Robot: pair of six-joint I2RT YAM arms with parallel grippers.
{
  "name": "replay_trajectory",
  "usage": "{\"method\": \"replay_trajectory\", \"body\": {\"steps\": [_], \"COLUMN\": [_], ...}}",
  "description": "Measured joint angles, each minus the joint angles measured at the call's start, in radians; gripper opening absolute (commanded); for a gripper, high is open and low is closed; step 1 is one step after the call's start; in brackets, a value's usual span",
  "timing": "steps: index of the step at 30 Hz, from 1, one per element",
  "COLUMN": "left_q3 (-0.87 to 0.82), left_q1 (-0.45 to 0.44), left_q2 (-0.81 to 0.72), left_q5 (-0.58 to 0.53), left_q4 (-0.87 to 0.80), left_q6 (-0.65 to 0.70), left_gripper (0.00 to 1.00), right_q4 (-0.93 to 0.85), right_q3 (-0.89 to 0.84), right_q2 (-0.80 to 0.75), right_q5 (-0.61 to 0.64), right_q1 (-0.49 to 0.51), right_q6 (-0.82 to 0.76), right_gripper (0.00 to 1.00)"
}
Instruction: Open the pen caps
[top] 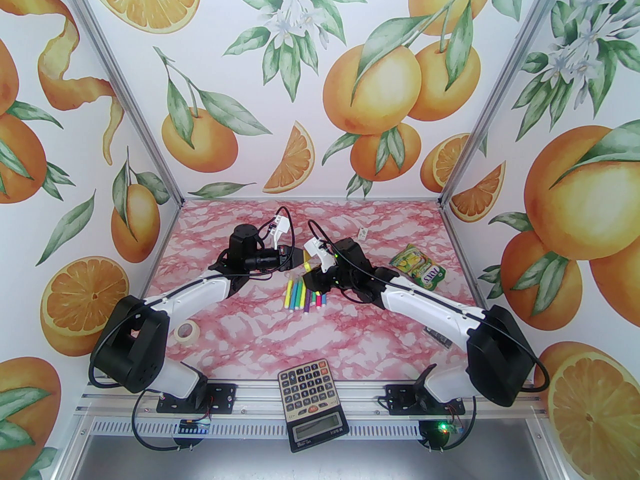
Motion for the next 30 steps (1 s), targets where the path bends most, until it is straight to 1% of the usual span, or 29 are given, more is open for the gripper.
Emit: {"method": "replay_trajectory", "body": {"steps": [2,15,24,30], "left_q3": [0.0,0.001,0.01,0.026], "left_q1": [0.0,-0.001,0.002,0.096], "left_q2": [0.0,-0.005,-0.021,-0.025], "left_q5": [0.0,-0.023,-0.027,-0.084], "left_q4": [0.002,-0.019,-0.068,-0.069], "left_q6": [-0.004,-0.005,-0.008,-0.035], "left_gripper": [0.0,0.0,0.0,0.0], "right_q4": [0.0,0.018,0.057,-0.005], "right_q3": [0.0,-0.021,-0.058,-0.143], "right_q2": [0.0,-0.008,-0.034,-0.067], "right_q5": [-0.001,-0.006,-0.003,0.009], "right_q1": [0.0,0.0,0.0,0.001], "right_q6": [0.0,-0.013,-0.032,-0.062], "right_gripper": [0.21,0.0,0.0,0.0]}}
